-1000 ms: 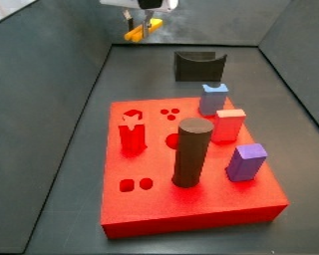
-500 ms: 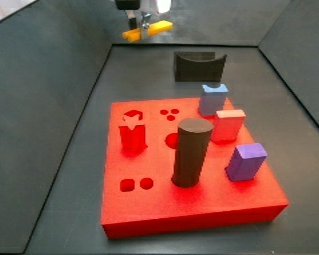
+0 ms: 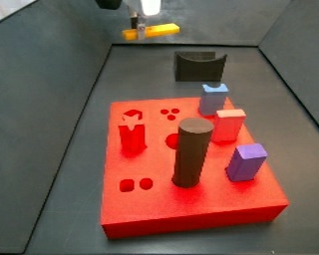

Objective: Pick up the square-circle object. Move up. Rotate the square-circle object. Place the square-circle object on the fixture. Regrasp the square-circle object. Move to above the board. Insert the square-circle object.
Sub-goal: Rotate the square-circle object.

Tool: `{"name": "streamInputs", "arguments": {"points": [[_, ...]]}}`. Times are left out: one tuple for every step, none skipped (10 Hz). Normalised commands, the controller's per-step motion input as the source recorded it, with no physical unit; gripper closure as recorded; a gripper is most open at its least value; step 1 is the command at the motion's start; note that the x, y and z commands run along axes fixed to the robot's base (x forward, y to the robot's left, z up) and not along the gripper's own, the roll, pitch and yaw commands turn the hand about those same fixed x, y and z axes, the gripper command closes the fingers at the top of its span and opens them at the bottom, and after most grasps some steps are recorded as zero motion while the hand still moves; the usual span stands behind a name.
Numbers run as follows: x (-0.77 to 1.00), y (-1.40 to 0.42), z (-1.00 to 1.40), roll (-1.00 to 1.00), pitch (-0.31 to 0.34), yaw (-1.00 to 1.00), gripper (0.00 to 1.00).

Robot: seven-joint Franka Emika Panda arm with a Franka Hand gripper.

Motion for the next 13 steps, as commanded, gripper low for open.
{"name": "streamInputs", "arguments": {"points": [[0.0,0.02,-0.02,0.0,-0.012,-1.0,1.0],[0.0,0.02,-0.02,0.0,-0.013,-1.0,1.0],[0.0,0.02,-0.02,0.0,-0.013,-1.0,1.0],[0.0,0.02,-0.02,0.0,-0.014,-1.0,1.0],[0.0,0.02,-0.02,0.0,-0.014,-1.0,1.0],[0.0,0.02,-0.02,0.0,-0.015,-1.0,1.0],[0.0,0.02,-0.02,0.0,-0.015,-1.0,1.0],[0.0,0.02,-0.02,0.0,-0.016,-1.0,1.0],[0.0,0.02,-0.02,0.0,-0.017,-1.0,1.0],[0.0,0.02,-0.02,0.0,-0.018,-1.0,1.0],[0.0,0.02,-0.02,0.0,-0.019,-1.0,1.0],[0.0,0.02,-0.02,0.0,-0.02,-1.0,1.0],[0.0,0.02,-0.02,0.0,-0.021,-1.0,1.0]]}}
